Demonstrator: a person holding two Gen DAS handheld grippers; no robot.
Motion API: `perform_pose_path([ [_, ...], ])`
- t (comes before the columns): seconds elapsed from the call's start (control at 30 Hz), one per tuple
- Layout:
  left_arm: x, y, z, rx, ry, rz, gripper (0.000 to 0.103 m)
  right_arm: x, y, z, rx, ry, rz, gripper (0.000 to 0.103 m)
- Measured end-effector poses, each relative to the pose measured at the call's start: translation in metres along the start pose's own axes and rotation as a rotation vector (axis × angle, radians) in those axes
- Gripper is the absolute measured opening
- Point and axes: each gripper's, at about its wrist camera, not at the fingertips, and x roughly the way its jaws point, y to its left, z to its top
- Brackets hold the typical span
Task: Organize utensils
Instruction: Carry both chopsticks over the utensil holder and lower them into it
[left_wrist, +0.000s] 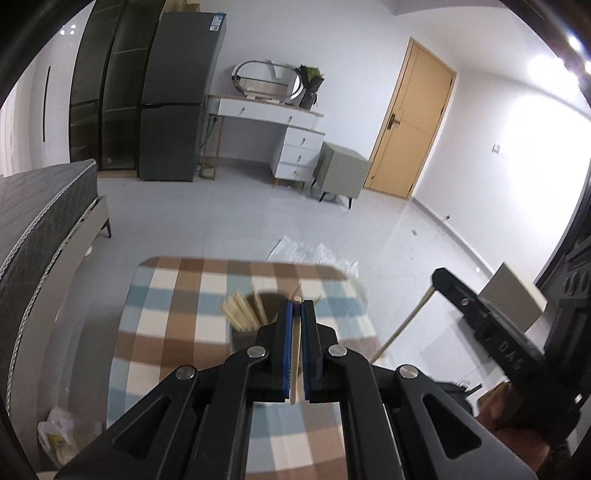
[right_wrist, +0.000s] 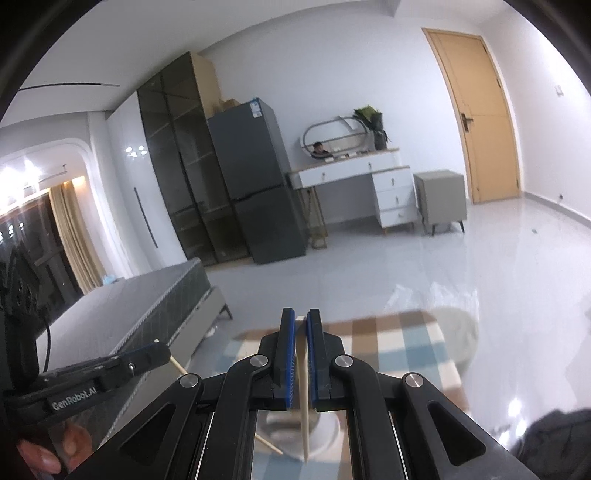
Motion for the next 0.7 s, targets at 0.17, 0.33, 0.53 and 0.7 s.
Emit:
perform_pose_path([
  [0.17,0.007,0.003,0.040,-0.014,-0.039,-0.028,0.000,0.021,0.011,0.033,-0.046,-0.032,0.017,0.005],
  [0.33,0.025,0.012,0.062,-0.001,-0.070,-0.016,0.000,0.047,0.022,0.050,-0.094,-0.048,0.030,0.005],
  [0.53,0.058,0.028,0.064,0.003,-0.047,-0.001,0.000,0.083,0.024,0.044,-0.097,-0.020,0.047,0.005],
  [0.7,0.073,0.042,0.054,-0.037,-0.004,-0.006,0.000,0.103,0.018,0.029,-0.105,0.025,0.056,0.005],
])
